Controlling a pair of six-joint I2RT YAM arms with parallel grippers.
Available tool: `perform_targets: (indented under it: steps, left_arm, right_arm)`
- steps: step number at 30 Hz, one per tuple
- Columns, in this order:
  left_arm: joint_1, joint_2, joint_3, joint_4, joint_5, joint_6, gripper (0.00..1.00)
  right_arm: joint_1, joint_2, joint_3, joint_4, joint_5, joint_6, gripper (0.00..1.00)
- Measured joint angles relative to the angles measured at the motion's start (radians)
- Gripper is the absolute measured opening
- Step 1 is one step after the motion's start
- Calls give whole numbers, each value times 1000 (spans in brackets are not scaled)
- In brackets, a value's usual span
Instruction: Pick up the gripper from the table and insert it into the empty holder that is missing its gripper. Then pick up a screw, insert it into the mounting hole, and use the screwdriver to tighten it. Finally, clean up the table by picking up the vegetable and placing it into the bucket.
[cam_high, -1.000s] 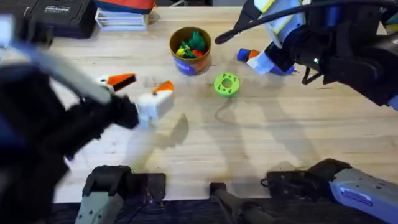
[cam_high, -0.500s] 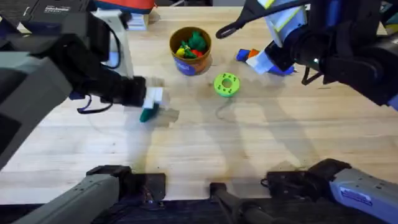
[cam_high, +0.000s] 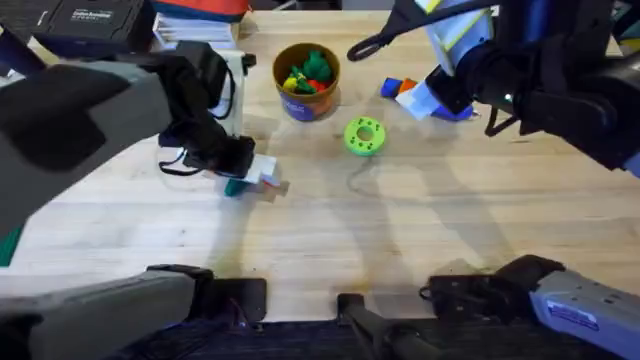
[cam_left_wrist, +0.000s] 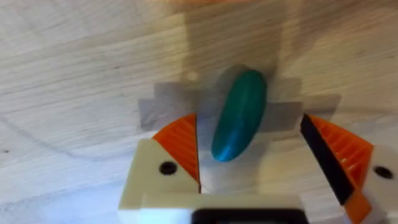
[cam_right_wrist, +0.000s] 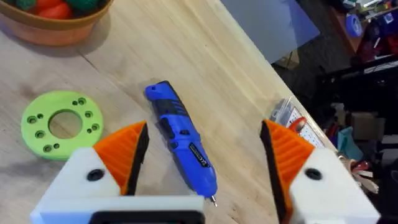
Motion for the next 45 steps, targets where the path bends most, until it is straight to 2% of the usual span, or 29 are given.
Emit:
perform_targets:
  steps: [3,5,10,11,16,20,22,25,28,31,37,42,43,45]
  left_arm:
    - [0,53,-1,-4,0,0,982]
    - [0,70,-1,-1,-2,0,889]
    - [0,70,-1,3,-3,0,119]
    - [0,65,-1,3,-4,3,40]
    - [0,52,37,-96,-3,4,30]
    - [0,51,192,-127,12,3,30]
    - [0,49,292,-71,42,3,30]
    - [-2,34,388,103,92,3,30]
    - [-13,25,416,286,132,3,30]
    - [-40,38,419,391,157,4,30]
    - [-89,137,419,420,179,47,30]
    - [-94,204,419,419,186,112,30]
    - [-94,211,419,419,186,128,54]
    - [-94,223,419,429,186,146,181]
  right_arm:
    - [0,0,0,0,0,0,994]
    - [0,0,0,0,0,0,994]
    - [0,0,0,0,0,0,994]
    - [0,0,0,0,0,0,994]
    - [0,0,0,0,0,0,994]
    - [0,0,0,0,0,0,993]
    - [0,0,0,0,0,1,993]
    - [0,0,0,0,0,3,994]
    - [0,0,0,0,0,4,993]
    - [0,0,0,0,0,4,994]
    - [0,0,0,0,0,7,994]
    - [0,0,0,1,0,6,992]
    - [0,0,0,1,0,7,991]
    - [0,0,0,1,0,6,992]
